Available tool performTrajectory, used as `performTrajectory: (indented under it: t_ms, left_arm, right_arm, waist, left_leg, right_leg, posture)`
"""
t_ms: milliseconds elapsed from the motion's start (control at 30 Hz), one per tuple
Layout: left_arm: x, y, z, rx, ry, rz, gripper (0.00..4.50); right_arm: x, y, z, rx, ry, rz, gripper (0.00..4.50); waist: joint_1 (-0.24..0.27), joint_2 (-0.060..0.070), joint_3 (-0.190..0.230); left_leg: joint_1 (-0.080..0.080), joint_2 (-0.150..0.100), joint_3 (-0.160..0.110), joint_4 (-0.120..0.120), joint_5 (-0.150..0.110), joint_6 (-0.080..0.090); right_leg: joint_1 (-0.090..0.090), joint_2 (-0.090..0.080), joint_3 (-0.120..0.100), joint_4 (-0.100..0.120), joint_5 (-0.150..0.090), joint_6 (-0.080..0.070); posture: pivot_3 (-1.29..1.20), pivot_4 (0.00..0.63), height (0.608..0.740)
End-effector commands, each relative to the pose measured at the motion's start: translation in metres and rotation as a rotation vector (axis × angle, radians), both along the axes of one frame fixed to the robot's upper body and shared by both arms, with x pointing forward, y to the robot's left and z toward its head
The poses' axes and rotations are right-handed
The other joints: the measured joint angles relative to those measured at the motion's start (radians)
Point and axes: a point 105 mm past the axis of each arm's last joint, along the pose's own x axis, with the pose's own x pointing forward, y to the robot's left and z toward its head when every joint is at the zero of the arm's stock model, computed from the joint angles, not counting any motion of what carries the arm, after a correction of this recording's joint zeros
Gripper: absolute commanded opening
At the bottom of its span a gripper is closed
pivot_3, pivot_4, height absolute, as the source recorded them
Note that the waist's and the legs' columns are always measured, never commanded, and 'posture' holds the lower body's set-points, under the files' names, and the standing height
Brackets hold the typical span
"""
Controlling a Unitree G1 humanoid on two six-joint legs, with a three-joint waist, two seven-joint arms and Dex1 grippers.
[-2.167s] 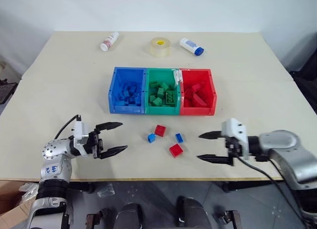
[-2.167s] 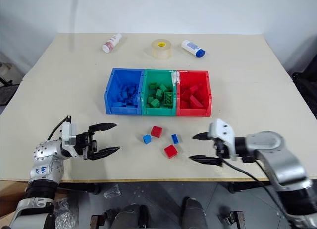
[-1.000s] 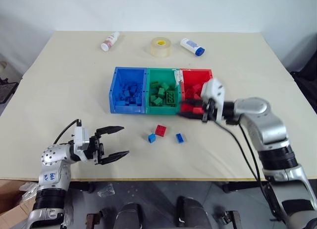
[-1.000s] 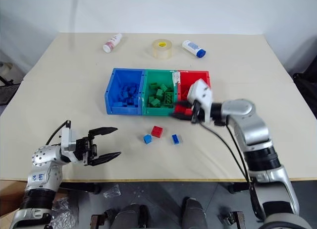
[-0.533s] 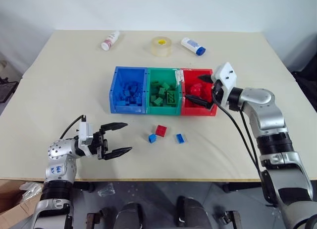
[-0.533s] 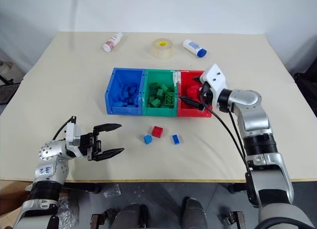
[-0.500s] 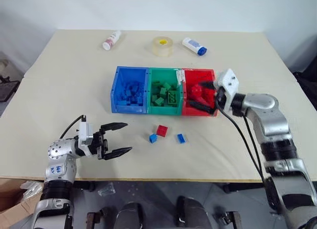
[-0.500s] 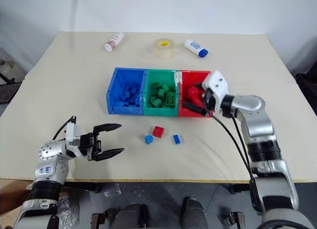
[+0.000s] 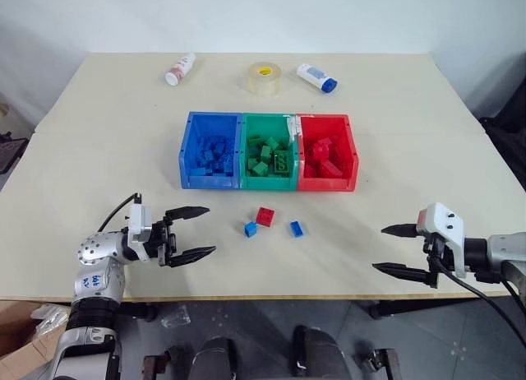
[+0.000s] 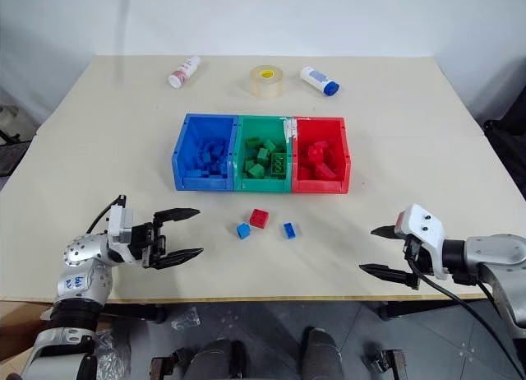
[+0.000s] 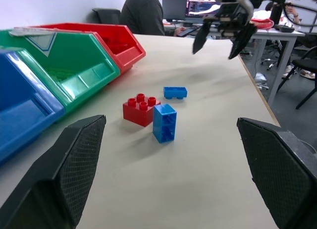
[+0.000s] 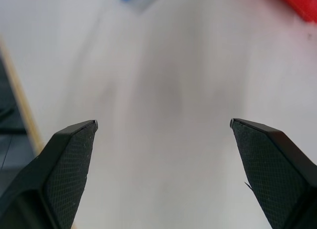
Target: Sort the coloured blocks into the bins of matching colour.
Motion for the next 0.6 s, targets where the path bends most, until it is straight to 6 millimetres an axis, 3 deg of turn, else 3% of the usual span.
performTrajectory:
  t_ms: [33,233,467,600]
  left_arm:
    - [0.001,0.002,0.007,0.004,-0.032,-0.002,4.5]
    - [-0.002,-0.002,0.007,0.001,-0.038,-0.02,4.5]
    - [-0.007,0.002,0.006,0.012,-0.049,-0.005,4.5]
    - [-0.011,0.005,0.007,0.011,-0.053,0.014,4.5]
  right_arm:
    - [0.004,0.034,0.007,0.042,-0.043,0.089,4.49]
    - [0.028,0.09,-0.006,0.091,-0.065,0.158,4.49]
    - [0.058,0.121,-0.025,0.074,-0.087,0.172,4.49]
    - [0.058,0.123,-0.031,0.056,-0.068,0.192,3.64]
  waist:
    - [0.001,0.0,0.0]
    - [0.003,0.0,0.0]
    - [0.004,0.0,0.0]
    - [0.002,0.0,0.0]
  left_leg:
    - [0.0,0.0,0.0,0.0,0.0,0.0]
    - [-0.001,0.0,-0.001,0.0,0.0,0.0]
    - [-0.002,0.0,-0.001,0.001,0.0,0.0]
    - [-0.001,0.0,-0.001,0.001,0.0,0.0]
  right_leg:
    - [0.0,0.0,0.0,0.0,0.0,0.0]
    - [0.0,0.0,0.0,0.0,0.0,0.0]
    - [0.0,0.0,-0.001,0.0,0.0,0.0]
    - [0.0,0.0,-0.001,0.0,0.0,0.0]
  posture:
    - [0.0,0.15,0.74]
    - [0.0,0.15,0.74]
    - [0.0,0.15,0.74]
    - [0.0,0.15,0.74]
